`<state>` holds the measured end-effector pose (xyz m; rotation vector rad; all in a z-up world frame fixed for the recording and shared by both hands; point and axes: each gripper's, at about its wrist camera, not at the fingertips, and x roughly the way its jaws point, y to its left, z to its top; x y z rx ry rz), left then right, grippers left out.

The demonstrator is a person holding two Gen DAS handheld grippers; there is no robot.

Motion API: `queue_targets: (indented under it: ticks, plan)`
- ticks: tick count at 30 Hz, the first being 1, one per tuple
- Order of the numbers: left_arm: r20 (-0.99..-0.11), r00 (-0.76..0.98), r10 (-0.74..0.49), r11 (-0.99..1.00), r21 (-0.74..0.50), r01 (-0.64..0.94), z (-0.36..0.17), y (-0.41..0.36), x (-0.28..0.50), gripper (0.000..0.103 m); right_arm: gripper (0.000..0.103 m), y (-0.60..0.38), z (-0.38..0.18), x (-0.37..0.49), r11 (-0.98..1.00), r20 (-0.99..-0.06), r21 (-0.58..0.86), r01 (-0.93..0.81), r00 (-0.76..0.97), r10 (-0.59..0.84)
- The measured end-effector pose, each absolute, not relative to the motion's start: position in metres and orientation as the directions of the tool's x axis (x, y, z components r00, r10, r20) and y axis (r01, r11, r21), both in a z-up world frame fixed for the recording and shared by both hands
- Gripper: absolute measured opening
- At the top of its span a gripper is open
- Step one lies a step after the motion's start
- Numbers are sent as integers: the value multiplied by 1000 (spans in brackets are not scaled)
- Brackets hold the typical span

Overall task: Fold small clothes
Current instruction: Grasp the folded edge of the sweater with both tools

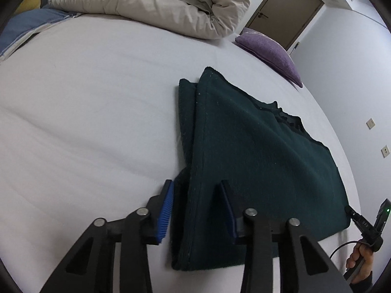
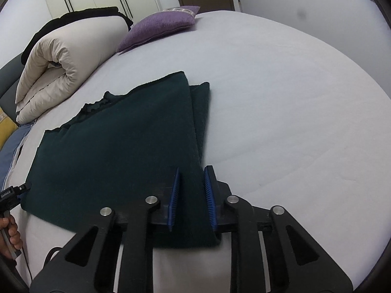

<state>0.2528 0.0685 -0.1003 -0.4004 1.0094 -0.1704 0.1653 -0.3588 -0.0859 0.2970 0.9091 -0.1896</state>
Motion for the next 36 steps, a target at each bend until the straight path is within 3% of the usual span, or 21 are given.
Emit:
queue_targets:
  ticks: [3, 11, 20, 36]
  plan:
    - [-785, 531, -319, 916, -399, -40, -101, 68, 248, 27, 6, -356, -85, 155, 946, -801, 165, 278, 598, -36]
    - [-783, 535, -319, 916, -399, -38, -98, 72, 242, 7, 5, -363, -76, 129, 931, -794, 200, 304, 608, -28]
    - [-786, 542, -296, 931, -364, -19, -101, 73, 223, 6, 5, -376, -90, 106, 906, -800, 261, 334, 599, 9]
    - [-784, 544, -299, 927, -374, -30, -106, 74, 221, 7, 5, -371, -92, 107, 914, -809, 238, 327, 588, 0]
